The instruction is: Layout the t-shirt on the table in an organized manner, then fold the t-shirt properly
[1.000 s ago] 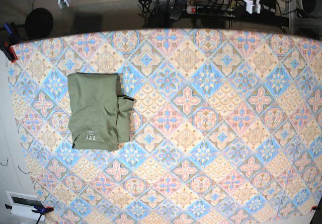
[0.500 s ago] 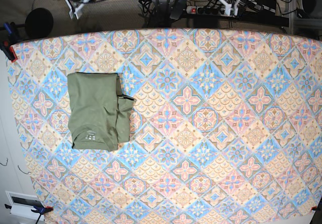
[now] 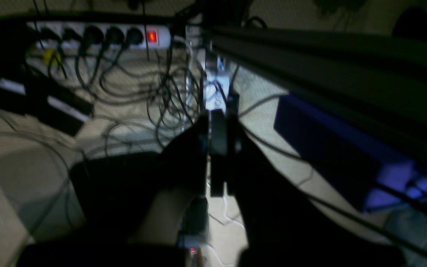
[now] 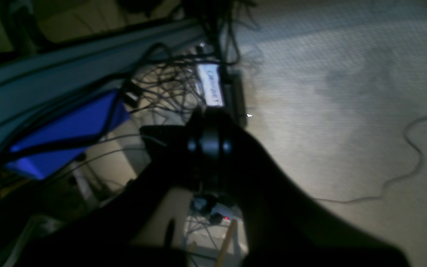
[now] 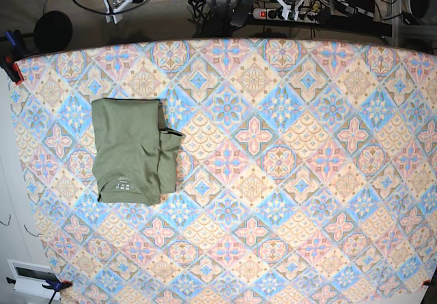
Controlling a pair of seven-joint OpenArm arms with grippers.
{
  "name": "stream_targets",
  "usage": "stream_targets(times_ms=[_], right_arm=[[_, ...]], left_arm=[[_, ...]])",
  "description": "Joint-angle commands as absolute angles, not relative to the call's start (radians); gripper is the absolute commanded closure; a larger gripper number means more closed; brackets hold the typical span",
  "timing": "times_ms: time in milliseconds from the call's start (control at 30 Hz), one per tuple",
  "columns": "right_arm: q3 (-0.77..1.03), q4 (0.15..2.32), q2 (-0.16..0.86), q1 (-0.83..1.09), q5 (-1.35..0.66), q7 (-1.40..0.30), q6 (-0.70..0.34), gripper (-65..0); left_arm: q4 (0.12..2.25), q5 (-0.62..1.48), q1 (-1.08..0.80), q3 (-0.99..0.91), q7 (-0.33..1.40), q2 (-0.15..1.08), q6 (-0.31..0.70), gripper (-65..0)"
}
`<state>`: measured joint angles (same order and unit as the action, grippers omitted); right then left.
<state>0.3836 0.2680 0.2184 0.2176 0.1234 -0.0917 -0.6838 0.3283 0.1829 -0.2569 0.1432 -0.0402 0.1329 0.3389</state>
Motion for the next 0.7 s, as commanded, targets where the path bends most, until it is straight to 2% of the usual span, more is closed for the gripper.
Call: stream_targets(times_ms=[0, 67, 133, 400, 667], right_arm=[[0.367, 0.257, 0.208, 0.219, 0.125, -0.079, -0.698, -0.2], [0.340, 0.245, 0.159, 0.208, 0.125, -0.059, -0.696, -0.2], [0.331, 0.246, 0.130, 0.199, 0.125, -0.047, -0.624, -0.2], [0.328, 0.246, 0.113, 0.200, 0.125, -0.042, -0.481, -0.2], [0.332, 0.246, 0.113, 0.199, 0.124, -0.044, -0.469, -0.2]], left_arm=[[0.306, 0.182, -0.251, 0.162, -0.064, 0.134, 0.346, 0.0], [0.291, 0.182, -0.239, 0.202, -0.085, 0.133, 0.346, 0.0], [0.306, 0.188, -0.237, 0.229, -0.085, 0.133, 0.346, 0.0], [0.326, 0.183, -0.200, 0.248, -0.082, 0.102, 0.346, 0.0], [0.332, 0.188, -0.194, 0.246, -0.082, 0.081, 0.346, 0.0]])
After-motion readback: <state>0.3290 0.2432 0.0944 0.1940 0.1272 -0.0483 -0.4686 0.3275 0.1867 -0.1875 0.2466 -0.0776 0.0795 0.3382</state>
